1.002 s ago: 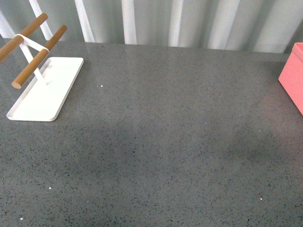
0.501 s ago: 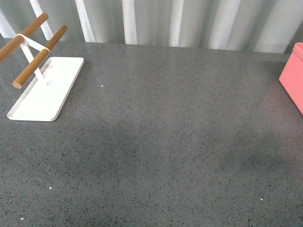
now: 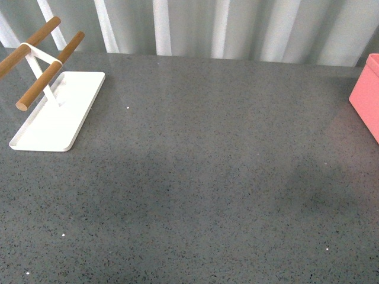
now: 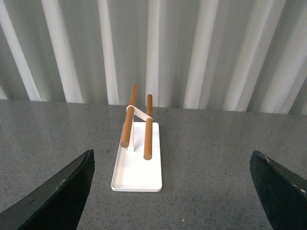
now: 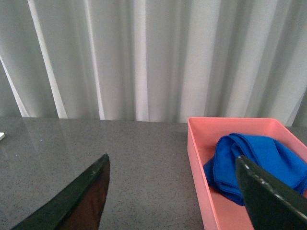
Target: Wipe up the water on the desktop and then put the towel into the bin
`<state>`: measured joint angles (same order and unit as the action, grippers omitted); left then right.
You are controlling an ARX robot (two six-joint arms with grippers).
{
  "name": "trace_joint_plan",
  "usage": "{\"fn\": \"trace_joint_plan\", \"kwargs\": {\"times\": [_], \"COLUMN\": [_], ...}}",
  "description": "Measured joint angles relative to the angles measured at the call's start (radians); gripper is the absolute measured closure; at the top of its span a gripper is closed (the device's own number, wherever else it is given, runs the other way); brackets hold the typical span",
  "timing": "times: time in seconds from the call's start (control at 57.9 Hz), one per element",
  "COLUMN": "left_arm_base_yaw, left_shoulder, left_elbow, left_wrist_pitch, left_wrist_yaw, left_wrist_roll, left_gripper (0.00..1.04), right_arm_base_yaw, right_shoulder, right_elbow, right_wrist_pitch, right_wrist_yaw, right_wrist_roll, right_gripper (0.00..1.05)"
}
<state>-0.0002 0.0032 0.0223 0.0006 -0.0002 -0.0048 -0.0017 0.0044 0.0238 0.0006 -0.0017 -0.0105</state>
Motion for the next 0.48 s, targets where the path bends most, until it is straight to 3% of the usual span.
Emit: {"fn": "trace_joint_plan", "kwargs": {"times": [0.035,0.484], "left_arm_base_yaw": [0.0,0.0], "left_shoulder": [0.0,0.0], "left_elbow": [0.0,0.0], "left_wrist_pitch": [0.0,0.0], "left_wrist_yaw": [0.0,0.0], "left_wrist_roll": [0.0,0.0], "left_gripper": [0.07,0.07], "right_arm_base_yaw": [0.0,0.0], "right_shoulder": [0.0,0.0], "right_elbow": [0.0,0.0], "right_wrist_pitch": [0.0,0.0], "right_wrist_yaw": [0.0,0.0], "right_wrist_roll": [0.001,0.001], "right_gripper": [0.05,0.07]}}
